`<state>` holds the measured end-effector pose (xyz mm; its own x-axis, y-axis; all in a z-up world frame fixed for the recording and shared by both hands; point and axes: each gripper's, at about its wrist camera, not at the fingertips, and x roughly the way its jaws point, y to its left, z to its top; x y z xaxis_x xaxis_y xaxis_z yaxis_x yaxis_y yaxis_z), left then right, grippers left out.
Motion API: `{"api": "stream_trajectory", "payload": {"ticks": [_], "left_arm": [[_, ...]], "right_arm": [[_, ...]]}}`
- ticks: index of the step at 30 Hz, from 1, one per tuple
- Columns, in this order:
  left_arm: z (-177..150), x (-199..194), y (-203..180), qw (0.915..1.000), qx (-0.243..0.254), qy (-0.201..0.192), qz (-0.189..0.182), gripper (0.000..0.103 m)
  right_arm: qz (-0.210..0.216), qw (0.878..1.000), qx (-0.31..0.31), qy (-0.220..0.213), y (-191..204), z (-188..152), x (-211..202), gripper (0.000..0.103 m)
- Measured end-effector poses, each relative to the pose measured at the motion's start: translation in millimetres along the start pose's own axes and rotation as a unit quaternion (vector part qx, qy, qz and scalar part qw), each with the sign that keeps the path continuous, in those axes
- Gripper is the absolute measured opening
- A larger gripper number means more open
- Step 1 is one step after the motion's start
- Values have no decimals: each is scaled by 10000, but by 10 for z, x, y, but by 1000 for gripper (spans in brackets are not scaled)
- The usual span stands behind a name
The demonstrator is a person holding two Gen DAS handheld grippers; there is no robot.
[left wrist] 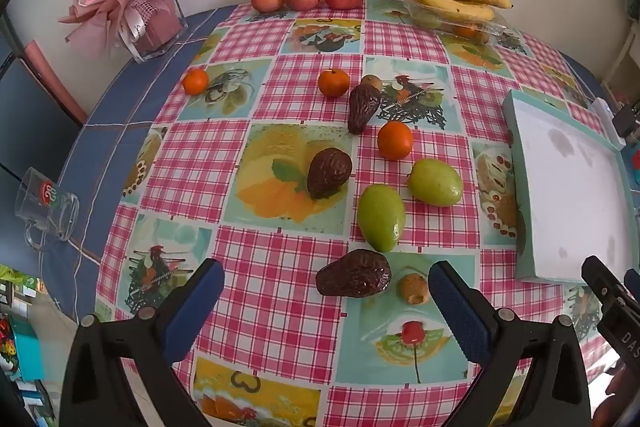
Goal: Organize fruits
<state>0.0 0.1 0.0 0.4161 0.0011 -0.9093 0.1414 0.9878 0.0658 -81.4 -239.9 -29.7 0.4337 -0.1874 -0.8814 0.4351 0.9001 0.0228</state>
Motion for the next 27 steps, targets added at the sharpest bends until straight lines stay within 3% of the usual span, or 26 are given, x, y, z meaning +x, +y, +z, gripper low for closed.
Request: {"api": "stream_trajectory", "payload": {"ticks": [27], "left_arm": [[3, 24, 35, 10000, -34, 17, 6, 103]], "right_arm": [[13, 10000, -3, -6, -5, -4, 5, 100]]}}
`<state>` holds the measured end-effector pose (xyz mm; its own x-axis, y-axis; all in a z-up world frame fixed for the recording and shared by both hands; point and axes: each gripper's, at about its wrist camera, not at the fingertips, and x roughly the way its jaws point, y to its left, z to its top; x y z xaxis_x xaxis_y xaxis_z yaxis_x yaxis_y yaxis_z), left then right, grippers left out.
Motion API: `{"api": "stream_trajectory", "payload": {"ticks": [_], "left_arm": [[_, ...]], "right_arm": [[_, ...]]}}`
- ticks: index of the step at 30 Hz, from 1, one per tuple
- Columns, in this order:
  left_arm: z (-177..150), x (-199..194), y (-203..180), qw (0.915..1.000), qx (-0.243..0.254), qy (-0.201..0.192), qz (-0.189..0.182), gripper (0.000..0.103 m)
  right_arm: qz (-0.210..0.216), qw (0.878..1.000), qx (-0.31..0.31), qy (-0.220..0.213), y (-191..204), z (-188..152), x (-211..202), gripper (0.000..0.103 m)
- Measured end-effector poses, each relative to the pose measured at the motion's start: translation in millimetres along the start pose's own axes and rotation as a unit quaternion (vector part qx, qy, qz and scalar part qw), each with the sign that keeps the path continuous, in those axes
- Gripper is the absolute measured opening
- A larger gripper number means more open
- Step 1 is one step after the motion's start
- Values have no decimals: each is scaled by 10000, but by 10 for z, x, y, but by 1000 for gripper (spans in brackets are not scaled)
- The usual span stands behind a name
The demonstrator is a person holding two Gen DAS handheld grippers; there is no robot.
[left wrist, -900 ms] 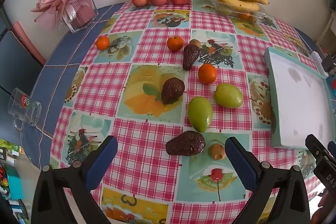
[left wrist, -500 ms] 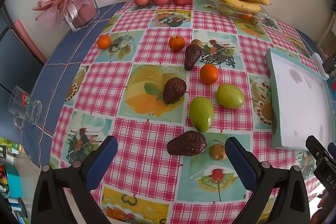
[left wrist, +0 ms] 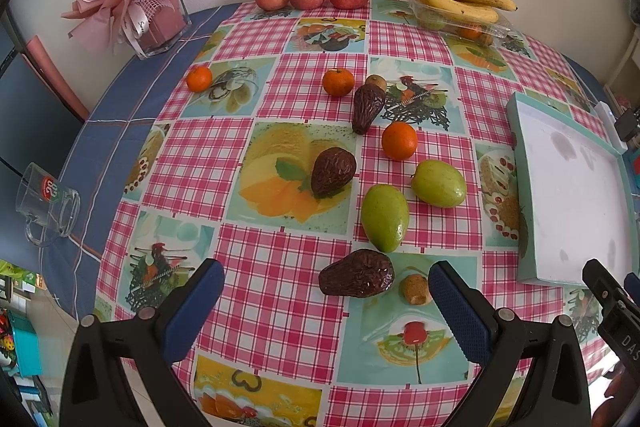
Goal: Organize fruits
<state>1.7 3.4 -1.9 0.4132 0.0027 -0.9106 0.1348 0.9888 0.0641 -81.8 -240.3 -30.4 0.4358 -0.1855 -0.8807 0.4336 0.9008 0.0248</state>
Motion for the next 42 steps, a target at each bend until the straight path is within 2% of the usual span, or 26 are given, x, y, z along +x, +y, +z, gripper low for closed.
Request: {"api": "stream_trajectory", "payload": {"ticks": [20, 25, 30, 32, 33, 37, 40, 42], "left_arm": [[9, -8, 3, 10000, -11, -13, -3, 103], [24, -63, 20, 9998, -84, -118, -147, 103], [72, -171, 117, 9966, -376, -494, -550, 103], [90, -213, 191, 9922, -588, -725, -826, 103], [113, -248, 241, 9880, -690, -870, -1077, 103], [188, -351, 378, 9785, -799, -1216, -1463, 103], [260, -367, 489, 9797, -686, -1316, -1347, 103], [276, -346, 511, 9842, -359, -1451, -948, 103]], "right_arm": [[13, 10000, -6, 70, 4, 9, 18, 100], [76, 9999, 5, 131, 16, 16, 62, 100], [344, 9992, 168, 68, 39, 71, 91, 100], [526, 9983, 233, 18, 59, 101, 88, 100], [606, 9978, 256, -25, 75, 119, 81, 100], [795, 9966, 205, -102, 192, 195, 75, 100], [1090, 9940, 58, -97, 318, 253, 75, 100], [1147, 9932, -149, -163, 447, 261, 58, 100]]}}
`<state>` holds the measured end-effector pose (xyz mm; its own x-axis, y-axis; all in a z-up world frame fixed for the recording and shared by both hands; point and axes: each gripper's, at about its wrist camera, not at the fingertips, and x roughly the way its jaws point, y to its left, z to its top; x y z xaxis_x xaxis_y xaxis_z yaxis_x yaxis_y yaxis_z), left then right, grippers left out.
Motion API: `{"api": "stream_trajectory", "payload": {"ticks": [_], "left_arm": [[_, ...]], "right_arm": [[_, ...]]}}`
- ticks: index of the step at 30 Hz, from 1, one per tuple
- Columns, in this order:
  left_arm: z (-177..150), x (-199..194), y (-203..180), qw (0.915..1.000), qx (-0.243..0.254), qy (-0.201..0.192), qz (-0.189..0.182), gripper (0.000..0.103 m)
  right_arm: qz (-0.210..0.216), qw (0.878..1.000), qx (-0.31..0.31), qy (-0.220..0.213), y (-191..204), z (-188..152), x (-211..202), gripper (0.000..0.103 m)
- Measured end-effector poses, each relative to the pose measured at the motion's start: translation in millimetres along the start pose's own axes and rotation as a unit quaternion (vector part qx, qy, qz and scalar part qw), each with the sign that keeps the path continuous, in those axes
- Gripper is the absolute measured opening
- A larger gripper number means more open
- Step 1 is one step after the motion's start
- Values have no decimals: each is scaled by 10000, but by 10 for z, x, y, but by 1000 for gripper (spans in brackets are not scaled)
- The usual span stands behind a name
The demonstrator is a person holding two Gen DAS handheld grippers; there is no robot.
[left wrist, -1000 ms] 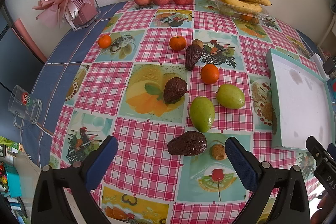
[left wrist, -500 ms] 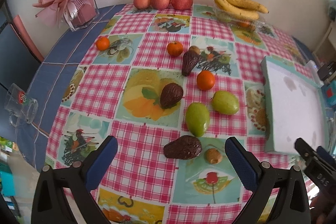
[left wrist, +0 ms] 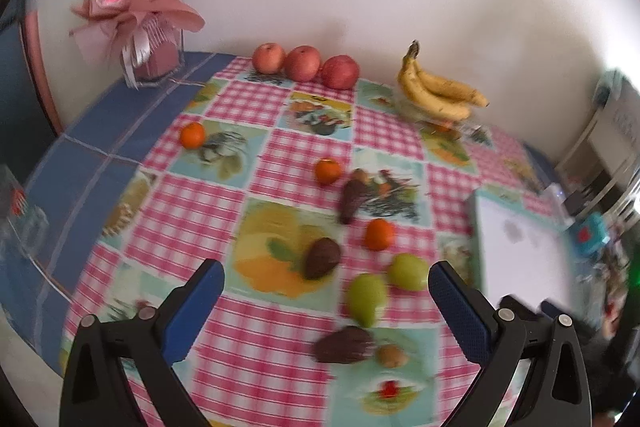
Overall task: Organize fruits
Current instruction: 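Grasp the small brown fruit with the right tool while the left tool grasps the dark brown fruit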
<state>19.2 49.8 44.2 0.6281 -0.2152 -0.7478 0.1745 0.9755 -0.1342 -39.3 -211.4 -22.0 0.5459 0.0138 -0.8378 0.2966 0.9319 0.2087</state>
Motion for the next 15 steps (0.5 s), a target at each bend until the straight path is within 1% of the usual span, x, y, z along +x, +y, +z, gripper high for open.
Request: {"api": "stream_trajectory", "payload": {"ticks": [1, 2, 3, 4, 5, 6, 7, 8, 10, 11, 14, 15], "left_arm": [[12, 47, 39, 9998, 122, 144, 68, 103], [11, 91, 96, 9994, 125, 321, 52, 103], [24, 104, 129, 9991, 172, 363, 106, 103], [-7, 160, 197, 9982, 108, 585, 62, 103], [-23, 206, 240, 9971, 128, 739, 112, 103], [-22, 242, 247, 9959, 260, 819, 282, 103], [-29, 230, 256, 9952, 346, 840, 377, 103], [-34, 264, 270, 9939, 376, 942, 432, 103], [-55, 331, 300, 9921, 350, 1142, 395, 103], [-58, 366, 305, 9913, 376, 1180, 447, 103], [-84, 476, 293, 9876, 539, 1264, 759, 103], [-93, 504, 288, 9866, 559, 1295, 820, 102]], "right_arm": [[31, 10000, -79, -9, 48, 6, 6, 100], [76, 9998, -160, -11, 99, 1, 10, 100], [130, 9996, -242, -3, 147, 1, 20, 100], [189, 9993, -329, 19, 200, -4, 30, 100], [241, 9988, -424, 40, 265, -6, 47, 100], [281, 9984, -489, 68, 294, -20, 54, 100], [301, 9981, -536, 103, 328, -24, 71, 100], [320, 9977, -580, 160, 379, -29, 102, 100], [308, 9968, -652, 330, 453, -43, 183, 99], [285, 9961, -715, 430, 493, -58, 230, 99], [295, 9936, -871, 655, 595, -114, 315, 88], [324, 9928, -892, 733, 616, -128, 347, 88]]}}
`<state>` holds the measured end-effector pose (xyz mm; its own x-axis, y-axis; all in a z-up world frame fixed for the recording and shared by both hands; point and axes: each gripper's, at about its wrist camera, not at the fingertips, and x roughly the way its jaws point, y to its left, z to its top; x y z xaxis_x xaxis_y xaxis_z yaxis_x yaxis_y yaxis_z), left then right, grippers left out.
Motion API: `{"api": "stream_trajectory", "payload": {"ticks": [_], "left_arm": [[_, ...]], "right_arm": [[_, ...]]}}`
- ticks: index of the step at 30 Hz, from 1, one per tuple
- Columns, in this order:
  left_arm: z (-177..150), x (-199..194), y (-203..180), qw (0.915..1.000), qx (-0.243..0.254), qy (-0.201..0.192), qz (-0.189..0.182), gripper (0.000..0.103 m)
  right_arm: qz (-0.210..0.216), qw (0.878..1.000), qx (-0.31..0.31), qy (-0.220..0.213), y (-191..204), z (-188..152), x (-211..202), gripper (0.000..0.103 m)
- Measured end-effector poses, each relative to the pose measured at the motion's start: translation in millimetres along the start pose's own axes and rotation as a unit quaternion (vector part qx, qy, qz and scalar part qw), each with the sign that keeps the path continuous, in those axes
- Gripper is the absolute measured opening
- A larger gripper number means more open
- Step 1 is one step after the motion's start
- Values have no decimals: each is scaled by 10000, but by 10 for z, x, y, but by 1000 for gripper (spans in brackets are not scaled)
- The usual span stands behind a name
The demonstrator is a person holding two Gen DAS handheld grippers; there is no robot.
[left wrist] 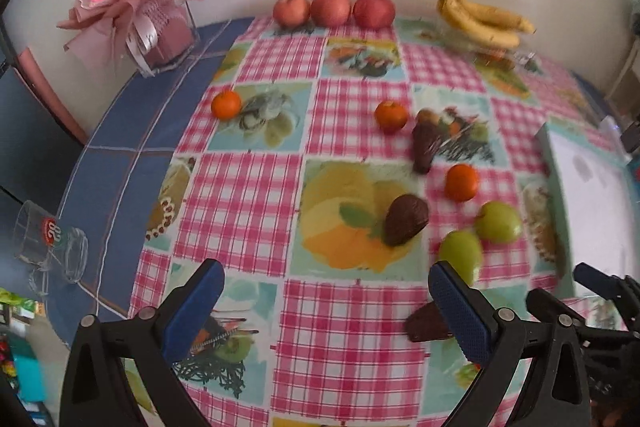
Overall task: Organize fruits
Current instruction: 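Grasp the small brown fruit with the right tool while the left tool grasps the dark brown fruit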
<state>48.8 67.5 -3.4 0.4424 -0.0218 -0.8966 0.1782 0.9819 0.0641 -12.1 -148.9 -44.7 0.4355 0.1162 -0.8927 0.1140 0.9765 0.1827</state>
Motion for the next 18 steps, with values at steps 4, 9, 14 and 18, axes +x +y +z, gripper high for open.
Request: {"api": "stream_trajectory", "payload": {"ticks": [4, 9, 14, 18], "left_arm": [[-40, 162, -22, 9987, -159, 399, -260, 95], [-95, 292, -104, 9965, -246, 675, -431, 83], [-136, 415, -164, 9894, -511, 1070, -840, 80], [-150, 464, -192, 9876, -595, 1148, -887, 79]], "right_arm": [[152, 9997, -26, 209, 53, -24, 84, 76], [391, 9968, -71, 697, 143, -81, 291, 57], [484, 9946, -128, 914, 207, -126, 408, 47], [593, 9926, -178, 1049, 249, -153, 449, 40]]}}
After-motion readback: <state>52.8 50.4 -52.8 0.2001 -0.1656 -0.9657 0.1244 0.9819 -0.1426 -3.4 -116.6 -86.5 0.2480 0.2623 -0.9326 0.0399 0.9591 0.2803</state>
